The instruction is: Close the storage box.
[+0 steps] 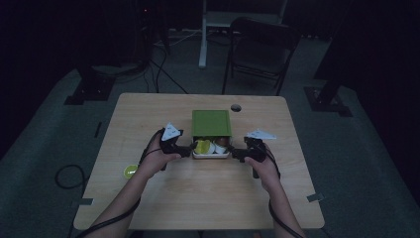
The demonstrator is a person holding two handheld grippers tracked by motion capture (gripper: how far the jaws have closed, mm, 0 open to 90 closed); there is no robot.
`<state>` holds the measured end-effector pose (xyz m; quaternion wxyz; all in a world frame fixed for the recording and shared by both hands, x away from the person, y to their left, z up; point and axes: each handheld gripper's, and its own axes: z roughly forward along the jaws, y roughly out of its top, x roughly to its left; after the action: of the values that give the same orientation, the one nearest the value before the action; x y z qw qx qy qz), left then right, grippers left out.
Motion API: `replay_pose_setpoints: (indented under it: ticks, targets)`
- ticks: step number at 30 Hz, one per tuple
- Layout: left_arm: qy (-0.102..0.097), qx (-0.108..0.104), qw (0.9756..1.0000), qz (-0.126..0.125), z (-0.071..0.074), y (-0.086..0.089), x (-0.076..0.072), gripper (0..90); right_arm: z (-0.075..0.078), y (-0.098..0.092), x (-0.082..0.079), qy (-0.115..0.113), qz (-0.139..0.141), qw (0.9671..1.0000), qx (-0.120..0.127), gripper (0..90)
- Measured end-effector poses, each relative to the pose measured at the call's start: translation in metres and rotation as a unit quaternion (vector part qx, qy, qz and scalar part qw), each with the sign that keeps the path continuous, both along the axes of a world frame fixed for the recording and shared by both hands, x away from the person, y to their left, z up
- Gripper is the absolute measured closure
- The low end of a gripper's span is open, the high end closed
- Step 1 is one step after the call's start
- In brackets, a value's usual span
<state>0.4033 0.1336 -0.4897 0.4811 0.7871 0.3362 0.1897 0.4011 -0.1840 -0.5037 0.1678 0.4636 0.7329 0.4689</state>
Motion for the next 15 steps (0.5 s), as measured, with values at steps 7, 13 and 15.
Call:
replay_pose_setpoints:
  ticks: [7, 13, 15]
  targets:
    - [0.012, -0.012, 0.9998, -0.009, 0.002, -0.003, -0.009, 19.1, 0.006, -0.001, -0.006, -0.013, 0.008, 0.9999, -0.003, 12.7]
    - [0.014, -0.016, 0.9998, -0.003, 0.001, -0.002, -0.015, 19.1, 0.006, -0.005, -0.010, -0.012, 0.000, 0.9999, -0.005, 12.7]
    - [0.017, -0.016, 0.9997, -0.002, 0.001, -0.001, -0.018, 19.1, 0.005, -0.007, -0.011, -0.013, -0.003, 0.9999, -0.007, 12.7]
